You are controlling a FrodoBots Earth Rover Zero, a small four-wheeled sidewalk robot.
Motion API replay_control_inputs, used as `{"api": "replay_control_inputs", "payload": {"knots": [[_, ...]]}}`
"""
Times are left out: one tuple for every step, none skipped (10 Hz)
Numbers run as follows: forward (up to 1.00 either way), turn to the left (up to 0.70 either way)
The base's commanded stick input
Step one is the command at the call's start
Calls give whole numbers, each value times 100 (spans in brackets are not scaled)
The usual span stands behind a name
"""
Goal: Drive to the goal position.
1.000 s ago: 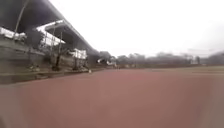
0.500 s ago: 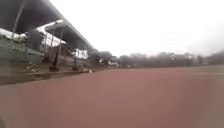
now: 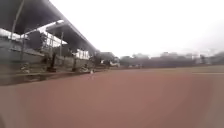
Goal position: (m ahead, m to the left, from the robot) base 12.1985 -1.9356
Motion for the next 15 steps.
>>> {"api": "replay_control_inputs", "payload": {"knots": [[100, 0], [100, 0], [100, 0], [100, 0], [100, 0], [100, 0], [100, 0], [100, 0], [100, 0], [100, 0], [100, 0], [100, 0], [100, 0], [100, -5], [100, -32]]}}
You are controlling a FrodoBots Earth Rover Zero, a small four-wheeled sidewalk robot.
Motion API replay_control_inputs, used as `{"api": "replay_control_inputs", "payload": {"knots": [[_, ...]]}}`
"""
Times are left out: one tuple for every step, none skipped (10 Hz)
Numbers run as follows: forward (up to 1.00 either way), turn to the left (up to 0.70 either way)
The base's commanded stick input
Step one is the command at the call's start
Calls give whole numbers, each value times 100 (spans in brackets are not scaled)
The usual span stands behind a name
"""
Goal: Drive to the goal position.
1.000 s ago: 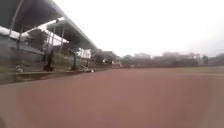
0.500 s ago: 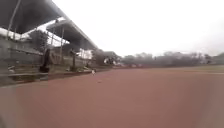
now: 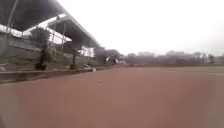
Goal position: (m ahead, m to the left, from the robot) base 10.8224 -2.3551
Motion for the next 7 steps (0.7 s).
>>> {"api": "replay_control_inputs", "payload": {"knots": [[100, -32], [100, -32], [100, -32], [100, 0], [100, 0], [100, 0], [100, 0]]}}
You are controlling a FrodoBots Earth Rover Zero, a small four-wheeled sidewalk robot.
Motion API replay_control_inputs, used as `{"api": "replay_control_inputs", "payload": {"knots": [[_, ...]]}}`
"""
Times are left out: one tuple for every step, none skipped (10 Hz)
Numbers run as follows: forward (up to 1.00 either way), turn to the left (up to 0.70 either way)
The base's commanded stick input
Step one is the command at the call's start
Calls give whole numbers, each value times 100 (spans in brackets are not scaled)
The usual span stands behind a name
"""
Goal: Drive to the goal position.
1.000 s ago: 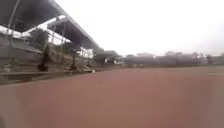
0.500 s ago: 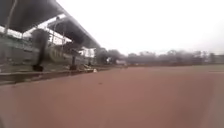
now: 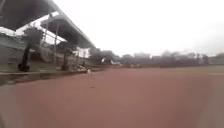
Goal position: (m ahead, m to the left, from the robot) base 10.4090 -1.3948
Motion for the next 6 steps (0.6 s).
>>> {"api": "replay_control_inputs", "payload": {"knots": [[100, 0], [100, 0], [100, 0], [100, 0], [100, 0], [100, 0]]}}
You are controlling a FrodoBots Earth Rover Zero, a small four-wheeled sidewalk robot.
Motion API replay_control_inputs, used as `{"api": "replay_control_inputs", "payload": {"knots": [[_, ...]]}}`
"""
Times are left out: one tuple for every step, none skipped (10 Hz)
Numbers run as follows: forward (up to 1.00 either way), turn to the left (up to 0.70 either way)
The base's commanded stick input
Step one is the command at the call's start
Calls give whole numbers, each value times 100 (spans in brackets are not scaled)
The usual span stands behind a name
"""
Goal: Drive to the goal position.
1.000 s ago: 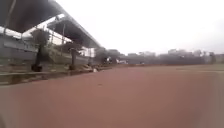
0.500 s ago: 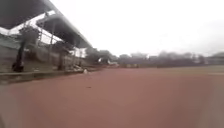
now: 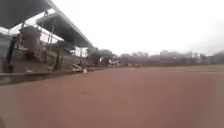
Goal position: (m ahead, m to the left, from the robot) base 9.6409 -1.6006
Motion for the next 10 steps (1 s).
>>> {"api": "replay_control_inputs", "payload": {"knots": [[100, 0], [100, 0], [100, 0], [100, 0], [100, 0], [100, 0], [100, 0], [100, 0], [100, 0], [100, 0]]}}
